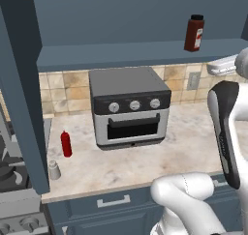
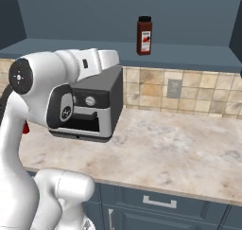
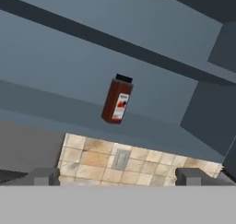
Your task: Collect the paprika, ketchup, and shaker from the cabinet and place them next to the stove.
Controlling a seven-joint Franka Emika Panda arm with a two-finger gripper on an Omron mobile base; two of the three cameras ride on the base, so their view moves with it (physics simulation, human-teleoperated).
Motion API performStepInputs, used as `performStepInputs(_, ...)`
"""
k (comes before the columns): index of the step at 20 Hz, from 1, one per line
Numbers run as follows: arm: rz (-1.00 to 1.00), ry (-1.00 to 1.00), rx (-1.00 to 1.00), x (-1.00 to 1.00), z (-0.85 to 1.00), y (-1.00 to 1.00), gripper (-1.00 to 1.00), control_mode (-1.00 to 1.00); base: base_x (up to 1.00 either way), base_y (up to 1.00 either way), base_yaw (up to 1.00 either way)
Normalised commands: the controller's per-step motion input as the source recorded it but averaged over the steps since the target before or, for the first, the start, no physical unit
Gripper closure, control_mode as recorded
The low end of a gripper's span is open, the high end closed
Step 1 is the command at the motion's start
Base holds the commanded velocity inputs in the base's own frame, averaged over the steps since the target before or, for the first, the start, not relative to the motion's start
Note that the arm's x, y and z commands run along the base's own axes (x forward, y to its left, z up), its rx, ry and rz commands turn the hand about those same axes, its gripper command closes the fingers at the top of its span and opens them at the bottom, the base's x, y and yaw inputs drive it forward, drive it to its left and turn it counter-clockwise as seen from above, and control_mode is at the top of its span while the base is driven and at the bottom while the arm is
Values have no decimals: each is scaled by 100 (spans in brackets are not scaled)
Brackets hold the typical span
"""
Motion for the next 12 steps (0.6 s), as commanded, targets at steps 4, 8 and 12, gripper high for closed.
performStepInputs(4,-9,-4,2,7,22,-16,-100,-100,0,0,0)
performStepInputs(8,0,0,0,0,0,0,-100,-100,0,0,0)
performStepInputs(12,0,0,0,0,0,-3,-100,-100,0,0,0)
